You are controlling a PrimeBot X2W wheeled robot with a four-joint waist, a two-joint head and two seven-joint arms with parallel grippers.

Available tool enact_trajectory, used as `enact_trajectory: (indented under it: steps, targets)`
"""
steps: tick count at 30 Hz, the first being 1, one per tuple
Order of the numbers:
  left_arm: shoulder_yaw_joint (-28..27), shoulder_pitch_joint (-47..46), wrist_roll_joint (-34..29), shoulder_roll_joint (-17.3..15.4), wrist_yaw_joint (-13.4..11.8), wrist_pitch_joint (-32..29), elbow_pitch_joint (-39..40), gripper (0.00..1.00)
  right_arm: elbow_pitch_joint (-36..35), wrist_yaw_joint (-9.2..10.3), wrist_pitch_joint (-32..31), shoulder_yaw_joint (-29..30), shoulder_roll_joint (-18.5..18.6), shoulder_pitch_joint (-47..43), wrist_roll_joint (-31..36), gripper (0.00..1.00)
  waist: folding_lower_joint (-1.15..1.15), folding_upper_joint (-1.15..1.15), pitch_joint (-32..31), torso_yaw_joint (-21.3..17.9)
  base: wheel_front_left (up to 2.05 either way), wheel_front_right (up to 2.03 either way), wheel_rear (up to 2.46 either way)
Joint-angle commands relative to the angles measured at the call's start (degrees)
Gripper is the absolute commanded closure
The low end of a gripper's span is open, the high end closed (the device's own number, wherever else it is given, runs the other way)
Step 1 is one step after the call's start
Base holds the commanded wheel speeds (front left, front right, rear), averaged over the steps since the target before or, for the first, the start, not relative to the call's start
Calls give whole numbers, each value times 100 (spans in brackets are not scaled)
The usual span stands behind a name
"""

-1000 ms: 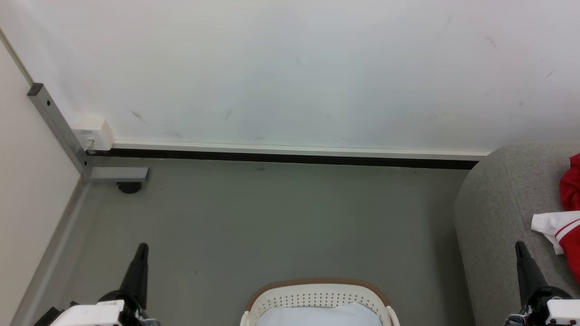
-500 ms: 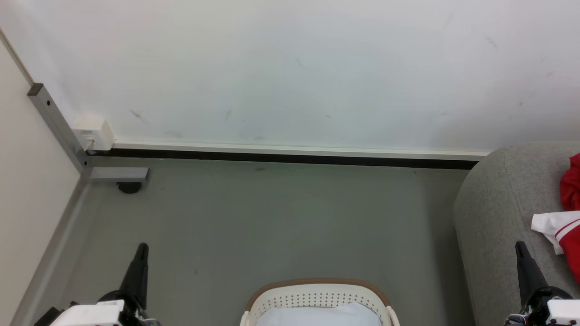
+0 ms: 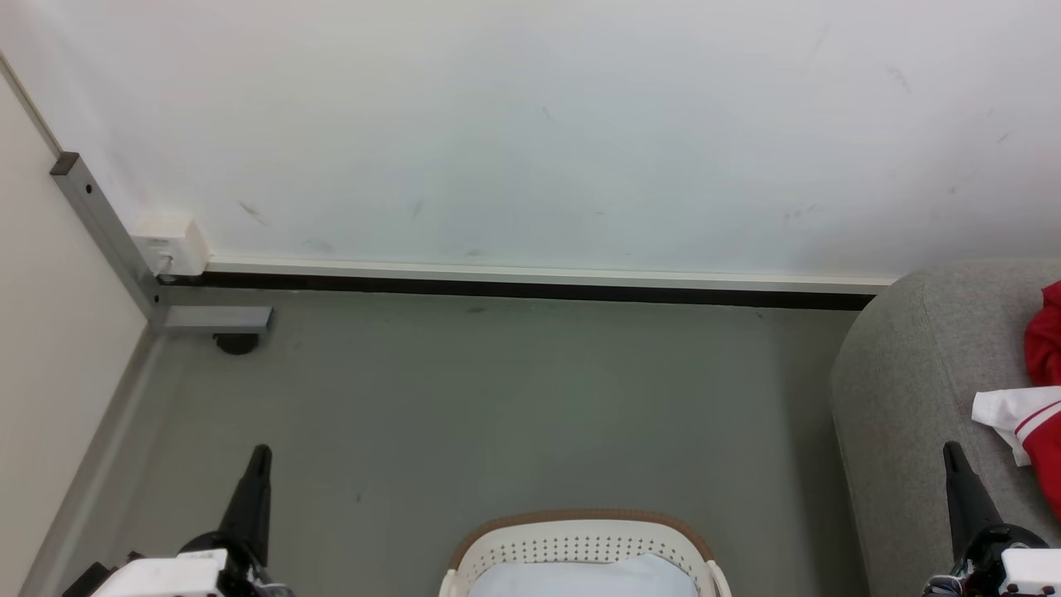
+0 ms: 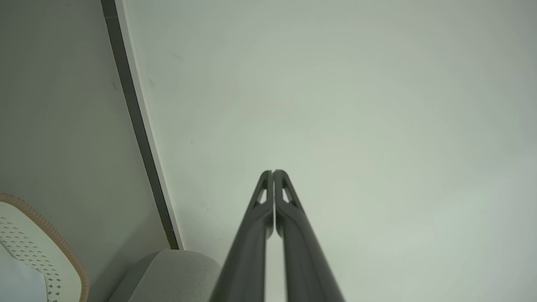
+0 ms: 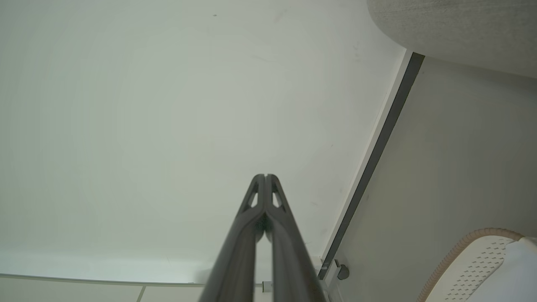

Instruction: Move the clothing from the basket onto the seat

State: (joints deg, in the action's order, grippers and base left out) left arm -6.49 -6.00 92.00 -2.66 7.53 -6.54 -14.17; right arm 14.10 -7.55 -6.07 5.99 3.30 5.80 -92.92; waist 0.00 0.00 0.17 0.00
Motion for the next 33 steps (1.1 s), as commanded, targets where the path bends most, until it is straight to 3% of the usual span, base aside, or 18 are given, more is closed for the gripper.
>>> enact_trajectory:
  steps: [1,33]
  targets:
    - [-13,-52,75,-40,-8,-22,15,100,-20,12,-28,19,-5,68,16,100,0,0,0,0,0,0,0]
    - [-12,-52,76,-40,-8,-21,16,100,-18,12,-36,41,-19,71,41,100,0,0,0,0,0,0,0]
